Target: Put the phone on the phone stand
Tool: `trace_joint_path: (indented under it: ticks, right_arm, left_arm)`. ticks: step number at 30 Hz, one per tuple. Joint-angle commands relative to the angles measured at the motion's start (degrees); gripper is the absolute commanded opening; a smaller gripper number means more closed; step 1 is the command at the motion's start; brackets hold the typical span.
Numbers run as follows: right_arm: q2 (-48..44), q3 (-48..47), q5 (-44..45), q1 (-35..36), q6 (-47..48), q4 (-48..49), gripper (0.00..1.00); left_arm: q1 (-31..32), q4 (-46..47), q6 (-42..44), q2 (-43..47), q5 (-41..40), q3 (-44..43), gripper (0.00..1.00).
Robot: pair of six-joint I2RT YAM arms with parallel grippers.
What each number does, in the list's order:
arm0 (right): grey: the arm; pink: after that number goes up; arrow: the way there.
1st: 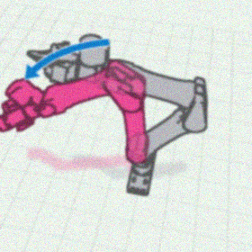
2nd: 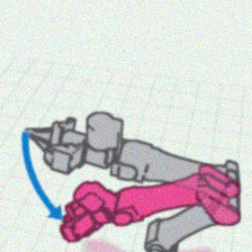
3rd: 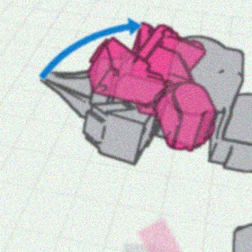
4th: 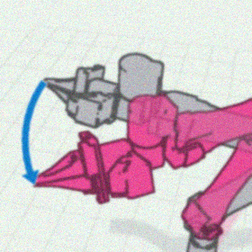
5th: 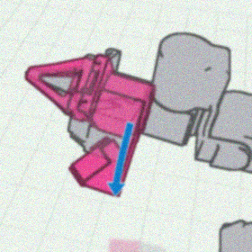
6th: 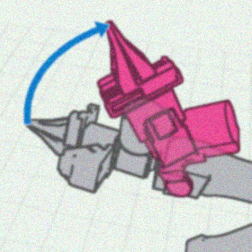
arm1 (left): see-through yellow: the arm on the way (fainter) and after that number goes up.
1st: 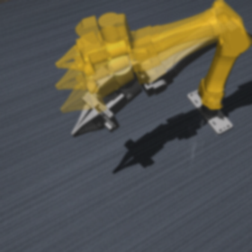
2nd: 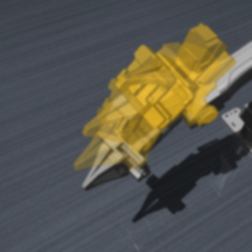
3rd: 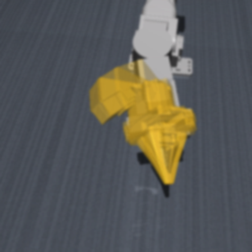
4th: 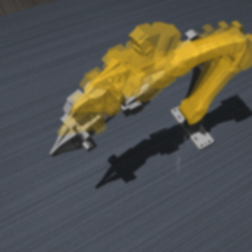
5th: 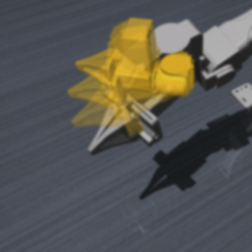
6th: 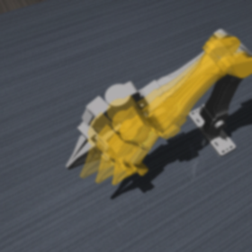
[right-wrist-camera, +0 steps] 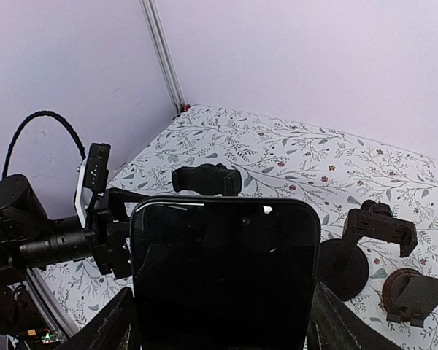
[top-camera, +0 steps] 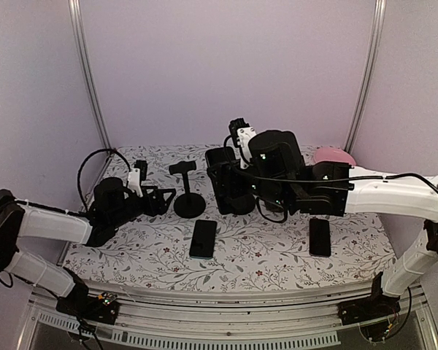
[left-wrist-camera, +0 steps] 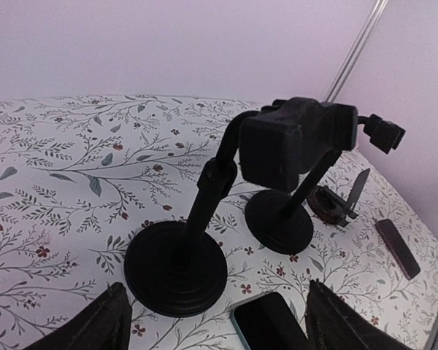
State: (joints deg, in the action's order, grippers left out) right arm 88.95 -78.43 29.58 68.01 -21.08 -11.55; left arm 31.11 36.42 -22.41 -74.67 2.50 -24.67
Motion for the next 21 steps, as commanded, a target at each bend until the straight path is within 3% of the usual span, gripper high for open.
trace_joint_path:
  ticks: [1, 6, 8, 13, 21]
  right_arm:
    - [-1.75, -1.85, -0.45, -1.0, 2.17, 2.55, 0.36]
    - [-3.7, -0.91, -1.87, -1.05, 1.72, 1.97, 0.36]
    - [-4.5, -0.27, -2.37, -1.11, 1.58, 1.97, 0.36]
    - [-6.63, 1.03, -2.12, -1.12, 1.57, 1.56, 0.36]
    - [-8.07, 2.07, -2.74, -1.11, 1.48, 0.95, 0.36]
  left_arm:
    - [-0.7, 21.62, 7.18, -8.92, 4.08, 0.85, 0.82]
    - [-1.25, 41.63, 8.32, -22.2, 6.87, 1.7, 0.81]
    - [-2.01, 45.57, 7.35, -26.96, 8.86, 0.29, 0.81]
    - [-2.7, 47.01, 7.65, -34.98, 11.34, -4.58, 0.8]
    - [-4.25, 37.12, 4.93, -42.43, 17.71, -14.99, 0.71]
